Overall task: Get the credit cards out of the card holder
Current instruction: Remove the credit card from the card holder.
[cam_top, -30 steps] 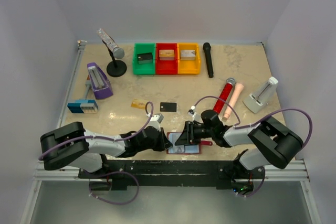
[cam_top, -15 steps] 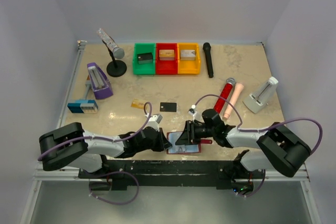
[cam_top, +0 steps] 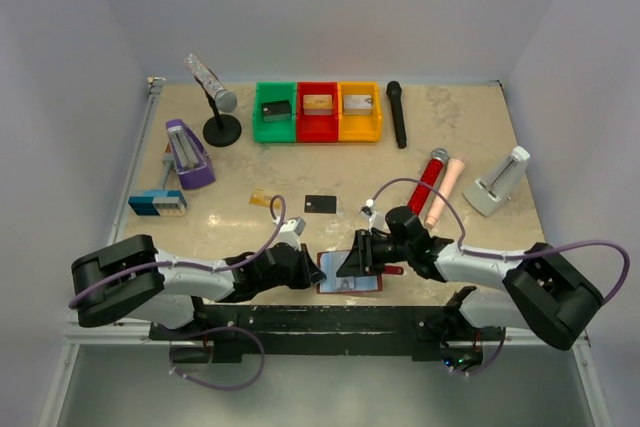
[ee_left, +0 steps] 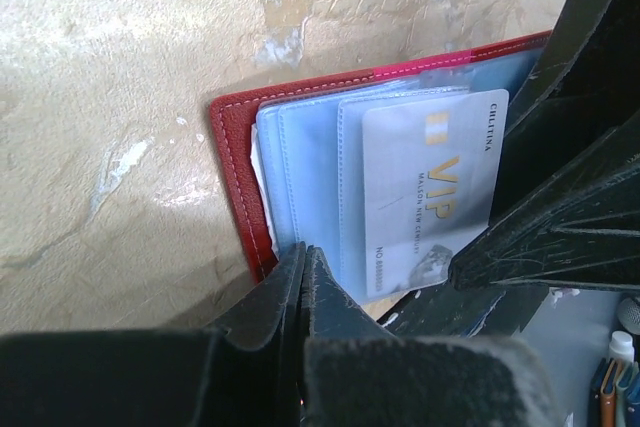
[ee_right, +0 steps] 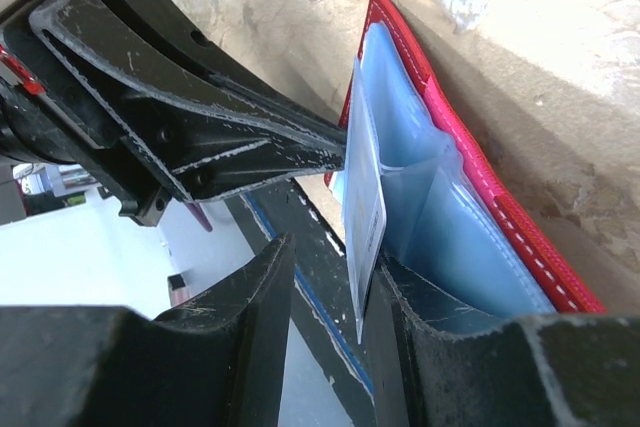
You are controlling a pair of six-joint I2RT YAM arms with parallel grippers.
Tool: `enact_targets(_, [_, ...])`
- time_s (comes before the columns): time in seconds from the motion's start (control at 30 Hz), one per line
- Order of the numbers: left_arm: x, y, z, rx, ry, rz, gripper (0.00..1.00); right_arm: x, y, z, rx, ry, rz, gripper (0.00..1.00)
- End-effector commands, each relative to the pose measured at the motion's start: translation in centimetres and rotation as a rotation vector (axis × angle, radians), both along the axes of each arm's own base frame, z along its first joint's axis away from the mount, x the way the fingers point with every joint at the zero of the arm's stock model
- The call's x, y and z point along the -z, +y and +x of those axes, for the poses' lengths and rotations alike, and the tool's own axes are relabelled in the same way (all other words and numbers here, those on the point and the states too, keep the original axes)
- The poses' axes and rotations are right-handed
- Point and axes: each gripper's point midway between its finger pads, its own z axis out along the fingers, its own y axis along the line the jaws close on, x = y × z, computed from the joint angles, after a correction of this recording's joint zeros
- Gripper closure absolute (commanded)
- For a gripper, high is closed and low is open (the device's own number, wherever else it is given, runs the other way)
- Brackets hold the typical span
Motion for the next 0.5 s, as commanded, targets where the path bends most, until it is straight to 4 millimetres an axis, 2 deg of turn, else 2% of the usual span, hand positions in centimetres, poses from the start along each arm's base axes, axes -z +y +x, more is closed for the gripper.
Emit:
enact_targets(0.0, [2.88,3.04,-0.43,-0.038,0.024,0.13,1.0,-1.64,0.53,0.88,-0.006,-0.066,0.02,0.64])
enact_targets(0.47, [3.13,3.54,-0.42,-0.044,0.024,0.15,1.0,-2.16,-0.04,0.83,0.007,-0.086,0.002,0.66])
